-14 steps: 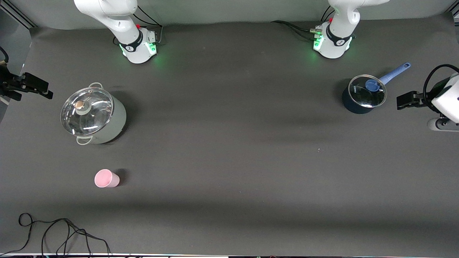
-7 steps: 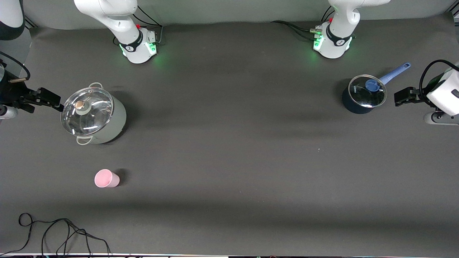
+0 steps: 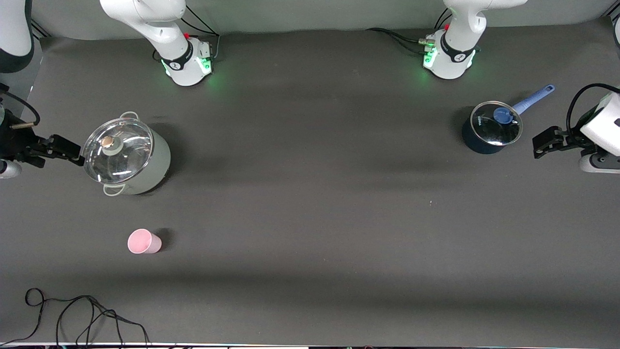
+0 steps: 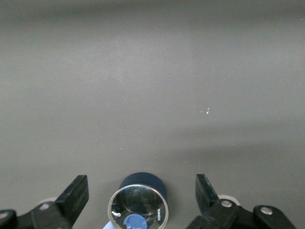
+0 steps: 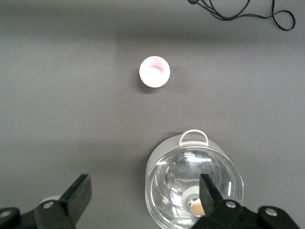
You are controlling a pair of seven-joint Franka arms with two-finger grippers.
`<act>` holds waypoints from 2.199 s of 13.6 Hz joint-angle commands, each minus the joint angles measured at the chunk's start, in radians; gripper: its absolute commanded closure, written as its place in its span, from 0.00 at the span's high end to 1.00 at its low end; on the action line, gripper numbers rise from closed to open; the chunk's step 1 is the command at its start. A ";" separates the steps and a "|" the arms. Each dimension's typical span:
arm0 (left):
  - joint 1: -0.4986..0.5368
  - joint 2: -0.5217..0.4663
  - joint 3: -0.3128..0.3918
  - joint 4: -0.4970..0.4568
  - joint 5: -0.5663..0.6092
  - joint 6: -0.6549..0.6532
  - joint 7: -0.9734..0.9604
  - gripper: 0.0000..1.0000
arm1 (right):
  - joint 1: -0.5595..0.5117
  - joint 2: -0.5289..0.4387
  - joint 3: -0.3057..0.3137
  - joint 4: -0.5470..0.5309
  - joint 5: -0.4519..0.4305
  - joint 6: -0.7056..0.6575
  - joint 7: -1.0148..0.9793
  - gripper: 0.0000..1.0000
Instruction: Transfer pink cup from left to right arm
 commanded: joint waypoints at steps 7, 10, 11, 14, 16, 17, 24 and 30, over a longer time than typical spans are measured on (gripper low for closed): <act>-0.007 0.017 0.013 0.015 -0.019 -0.021 0.010 1.00 | 0.026 0.006 -0.011 0.037 0.013 -0.028 -0.001 1.00; -0.007 0.017 0.013 0.015 -0.020 -0.044 0.010 1.00 | 0.051 0.004 -0.031 0.039 0.013 -0.028 -0.001 1.00; -0.007 0.017 0.013 0.015 -0.020 -0.047 0.010 1.00 | 0.066 0.004 -0.056 0.037 0.013 -0.030 0.001 1.00; -0.007 0.017 0.012 0.015 -0.022 -0.047 0.007 1.00 | 0.109 0.003 -0.108 0.037 0.013 -0.031 -0.001 1.00; -0.010 0.023 0.012 0.023 -0.026 -0.047 0.000 1.00 | 0.108 0.003 -0.108 0.037 0.013 -0.033 -0.001 1.00; -0.012 0.026 0.010 0.032 -0.026 -0.047 -0.004 1.00 | 0.109 0.003 -0.108 0.036 0.013 -0.033 0.001 1.00; -0.016 0.054 0.009 0.074 -0.079 -0.045 -0.011 1.00 | 0.109 -0.005 -0.110 0.045 0.014 -0.154 0.001 1.00; -0.015 0.054 0.009 0.070 -0.079 -0.058 -0.011 1.00 | 0.109 -0.003 -0.108 0.057 0.014 -0.154 0.001 1.00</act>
